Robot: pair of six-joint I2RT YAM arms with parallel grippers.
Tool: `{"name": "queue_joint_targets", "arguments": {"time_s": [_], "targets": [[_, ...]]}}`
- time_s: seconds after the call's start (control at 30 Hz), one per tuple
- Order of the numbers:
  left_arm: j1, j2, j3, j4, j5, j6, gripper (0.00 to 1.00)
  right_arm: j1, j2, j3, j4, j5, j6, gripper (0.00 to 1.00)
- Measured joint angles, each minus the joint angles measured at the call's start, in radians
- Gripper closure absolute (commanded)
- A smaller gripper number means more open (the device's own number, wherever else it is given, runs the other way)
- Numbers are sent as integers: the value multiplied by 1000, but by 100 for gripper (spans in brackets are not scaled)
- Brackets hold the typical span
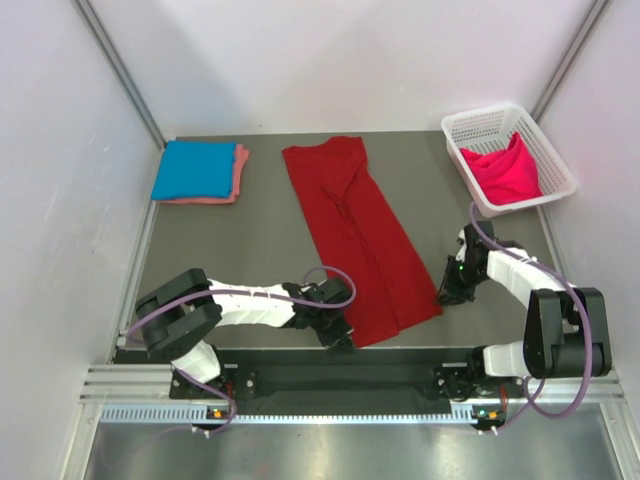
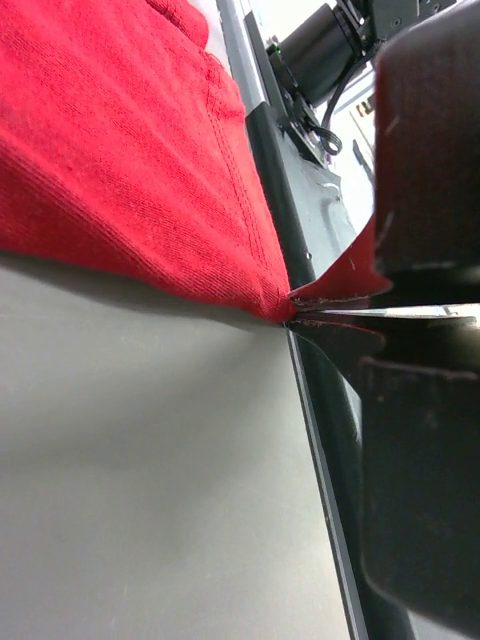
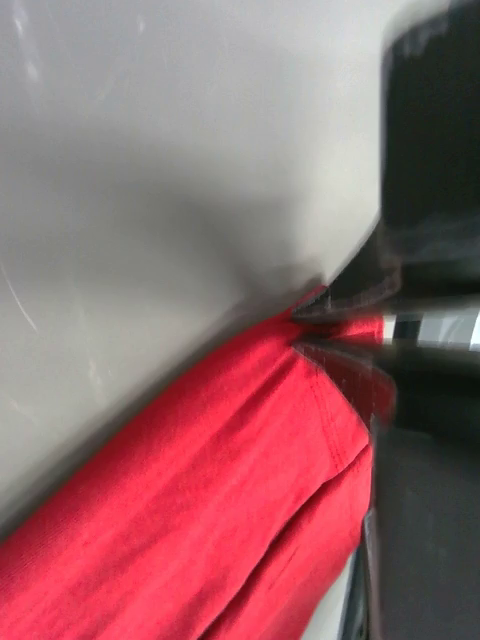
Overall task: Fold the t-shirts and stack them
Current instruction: Fold the tshirt
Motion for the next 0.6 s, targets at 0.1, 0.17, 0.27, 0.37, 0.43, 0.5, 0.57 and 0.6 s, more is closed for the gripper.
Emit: {"name": "queue_joint_targets", "arguments": {"time_s": [0.1,0.17,0.27,0.37,0.43,0.5,0.57,0.6], "targets": [[0,-13,0,-24,-15,8,100,27,-13,-3,-4,-9,13,100],[0,-34,0,-65,-39,22,100,49,-41,-20,-4,-19,30,100],[1,-87,-9,-160,-80,48,100,94,-109,-53,-14,-28,66,100],[2,-156,-36,-246,-100,69,100,158,-182,-79,-26,-42,114,100],[2,-210,-63,-297,-109,80,100,216,-216,-88,-32,-50,151,100],[2,-270,-90,-348,-116,86,100,296,-246,-101,-33,-55,196,100],[2,-329,-111,-401,-119,87,100,377,-274,-115,-32,-58,245,100],[2,-366,-122,-429,-122,87,100,411,-285,-123,-30,-61,271,100]]}}
